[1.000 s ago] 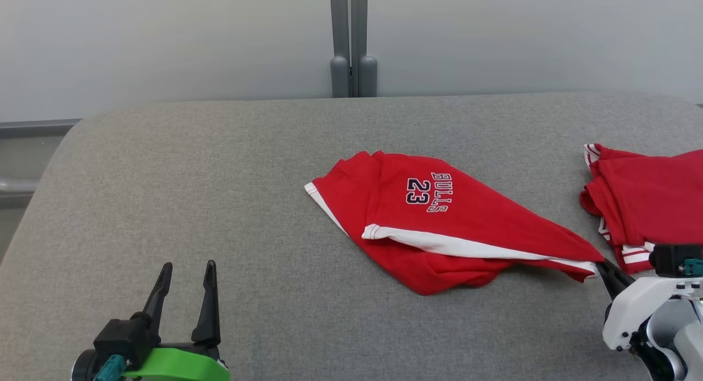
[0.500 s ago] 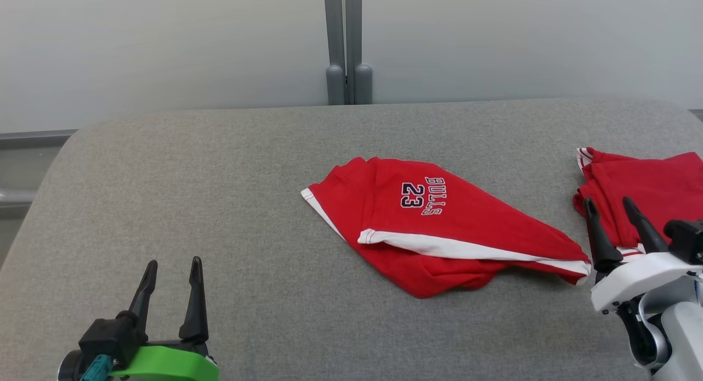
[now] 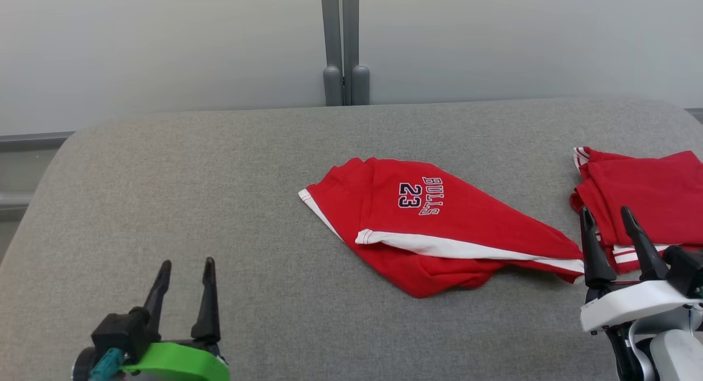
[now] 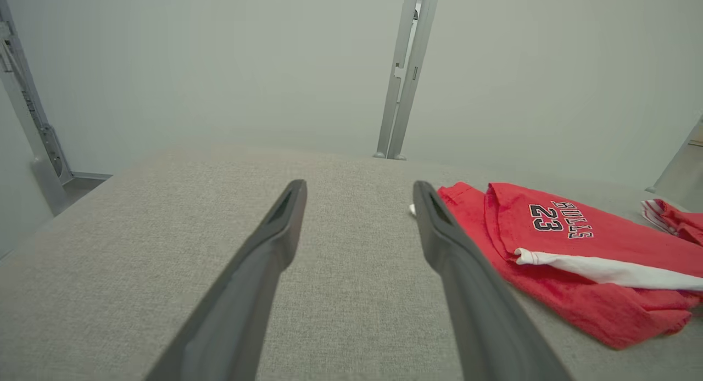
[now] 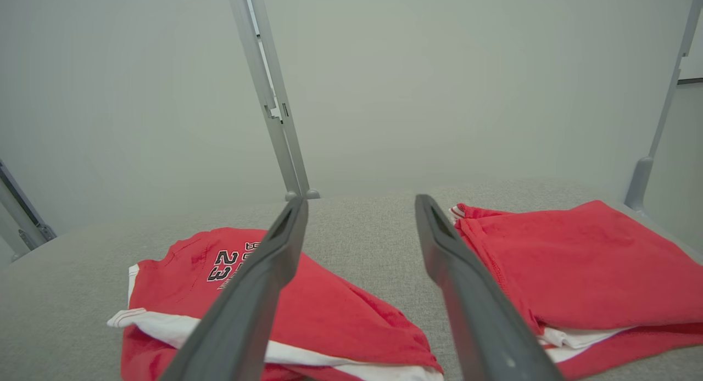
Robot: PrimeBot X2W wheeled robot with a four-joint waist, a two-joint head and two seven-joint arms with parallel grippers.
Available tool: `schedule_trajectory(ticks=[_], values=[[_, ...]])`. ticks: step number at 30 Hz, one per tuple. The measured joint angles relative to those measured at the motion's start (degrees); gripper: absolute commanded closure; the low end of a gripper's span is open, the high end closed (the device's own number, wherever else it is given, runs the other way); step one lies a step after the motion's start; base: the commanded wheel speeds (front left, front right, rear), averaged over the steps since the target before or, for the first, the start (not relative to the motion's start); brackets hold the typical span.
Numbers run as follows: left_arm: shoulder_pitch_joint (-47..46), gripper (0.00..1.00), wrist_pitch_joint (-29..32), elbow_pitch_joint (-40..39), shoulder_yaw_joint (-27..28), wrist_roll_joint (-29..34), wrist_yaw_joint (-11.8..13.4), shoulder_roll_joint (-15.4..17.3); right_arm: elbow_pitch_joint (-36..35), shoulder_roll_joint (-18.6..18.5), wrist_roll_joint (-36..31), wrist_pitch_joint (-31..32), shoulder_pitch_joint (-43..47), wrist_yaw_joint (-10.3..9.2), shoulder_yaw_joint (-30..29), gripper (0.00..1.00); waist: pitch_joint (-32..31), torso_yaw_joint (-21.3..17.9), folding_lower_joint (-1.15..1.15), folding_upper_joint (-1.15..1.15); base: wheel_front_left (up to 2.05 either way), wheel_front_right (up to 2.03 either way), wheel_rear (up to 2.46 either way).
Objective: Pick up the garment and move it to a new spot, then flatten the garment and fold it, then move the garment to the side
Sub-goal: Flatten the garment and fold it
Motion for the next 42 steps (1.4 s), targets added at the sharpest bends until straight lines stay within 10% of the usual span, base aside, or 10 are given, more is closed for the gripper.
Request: schedule_trajectory(ticks=[17, 34, 39, 42], values=[[-17.9, 0.00, 29.7, 9.0, -8.9, -12.3, -4.5, -4.1, -2.3, 0.3, -1.1, -0.1, -3.5, 0.00, -1.5, 0.00, 7.6, -5.9, 0.00, 0.00, 0.00, 0.00, 0.00], [-27.2, 0.00, 32.9, 21.8, -11.3, -17.9, -5.4, -3.9, -1.8, 1.1, -1.1, -0.2, -5.8, 0.00, -1.8, 0.00, 14.3, -14.1, 0.00, 0.00, 0.00, 0.00, 0.00], [-27.4, 1.00, 31.7, 22.5, -12.3, -18.4, -5.5, -3.9, -1.7, 1.0, -1.1, -0.2, -5.6, 0.00, -2.3, 0.00, 14.0, -14.2, 0.00, 0.00, 0.00, 0.00, 0.00], [-27.3, 1.00, 31.1, 21.9, -13.3, -18.9, -5.5, -3.8, -1.4, 1.0, -1.2, -0.2, -5.4, 0.00, -2.3, 0.00, 13.2, -13.6, 0.00, 0.00, 0.00, 0.00, 0.00]])
